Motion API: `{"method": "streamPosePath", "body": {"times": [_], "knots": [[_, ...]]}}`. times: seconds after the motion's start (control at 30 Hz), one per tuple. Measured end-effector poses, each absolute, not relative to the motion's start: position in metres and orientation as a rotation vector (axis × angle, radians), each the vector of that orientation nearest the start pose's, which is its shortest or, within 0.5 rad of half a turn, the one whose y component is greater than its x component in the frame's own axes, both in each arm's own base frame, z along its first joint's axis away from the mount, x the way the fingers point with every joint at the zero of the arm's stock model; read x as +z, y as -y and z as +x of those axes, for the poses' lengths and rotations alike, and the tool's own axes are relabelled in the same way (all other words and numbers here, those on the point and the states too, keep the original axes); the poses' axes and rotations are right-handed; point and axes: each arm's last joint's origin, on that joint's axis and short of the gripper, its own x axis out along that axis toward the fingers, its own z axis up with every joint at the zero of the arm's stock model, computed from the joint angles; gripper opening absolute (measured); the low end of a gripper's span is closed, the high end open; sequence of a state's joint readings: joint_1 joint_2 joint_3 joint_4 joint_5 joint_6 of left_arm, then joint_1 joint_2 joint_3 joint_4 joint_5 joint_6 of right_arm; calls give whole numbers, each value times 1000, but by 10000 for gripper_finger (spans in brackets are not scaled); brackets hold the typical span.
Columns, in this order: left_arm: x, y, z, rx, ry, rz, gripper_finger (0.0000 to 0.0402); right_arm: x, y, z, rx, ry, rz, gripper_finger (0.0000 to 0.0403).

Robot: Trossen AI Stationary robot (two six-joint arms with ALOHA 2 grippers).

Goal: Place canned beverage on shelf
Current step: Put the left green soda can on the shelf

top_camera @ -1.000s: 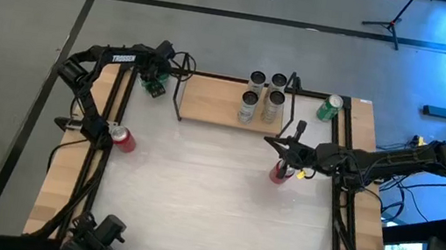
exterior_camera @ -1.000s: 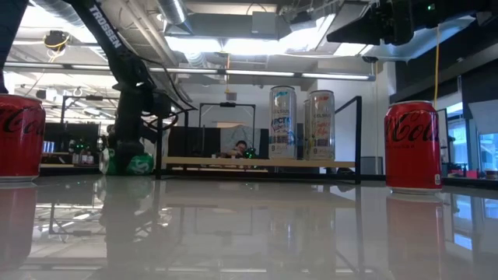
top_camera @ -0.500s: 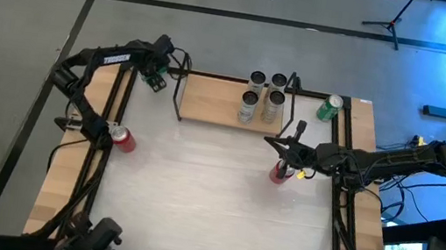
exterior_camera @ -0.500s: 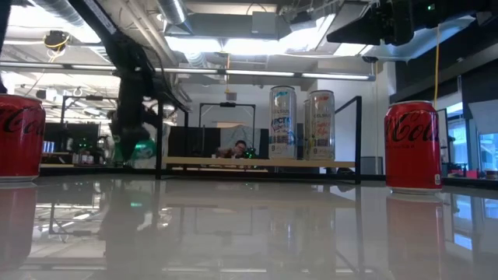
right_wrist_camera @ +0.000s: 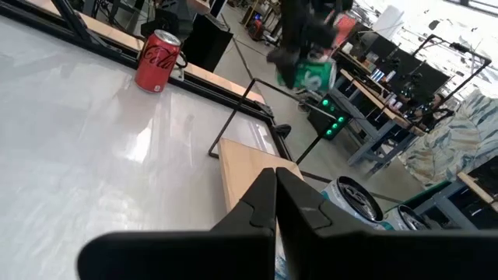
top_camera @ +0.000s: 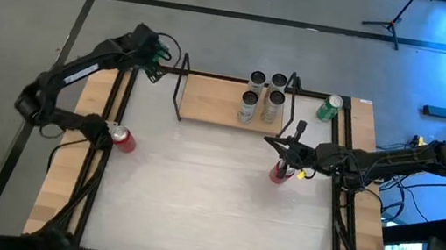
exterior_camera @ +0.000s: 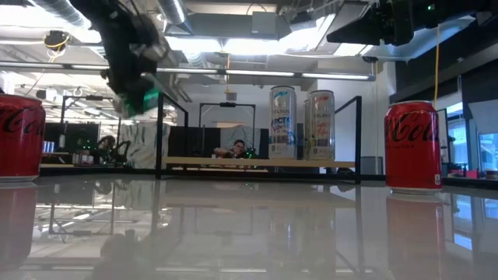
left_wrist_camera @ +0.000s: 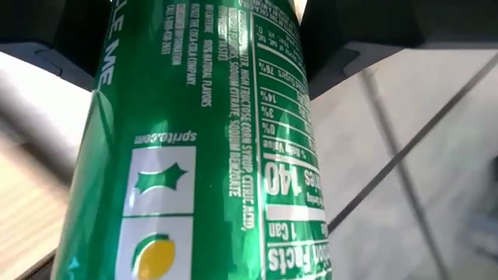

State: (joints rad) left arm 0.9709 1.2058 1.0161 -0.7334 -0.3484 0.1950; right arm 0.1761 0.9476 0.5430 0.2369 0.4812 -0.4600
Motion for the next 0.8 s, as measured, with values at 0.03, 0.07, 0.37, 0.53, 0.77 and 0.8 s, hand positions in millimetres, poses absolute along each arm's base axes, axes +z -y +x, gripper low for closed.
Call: {"method": "streamPosePath", "body": {"times": [0.03,0.07,0.37,0.53,0.77,0.8], "knots": [[293,-194,124,1097,-1012,-147,279,261,-23,206,-262,-228,-521,5],[299,-187,123,1072,-966,-145,279,261,-23,206,-262,-227,-531,5],[346,-121,136,593,-538,-139,279,264,-23,206,-264,-203,-545,5],[350,-83,157,348,-384,-114,279,267,-23,207,-272,-173,-535,5],[315,-36,193,125,-231,-82,279,268,-23,207,-275,-158,-519,5],[308,-29,198,103,-209,-80,279,268,-23,207,-275,-156,-508,5]]}}
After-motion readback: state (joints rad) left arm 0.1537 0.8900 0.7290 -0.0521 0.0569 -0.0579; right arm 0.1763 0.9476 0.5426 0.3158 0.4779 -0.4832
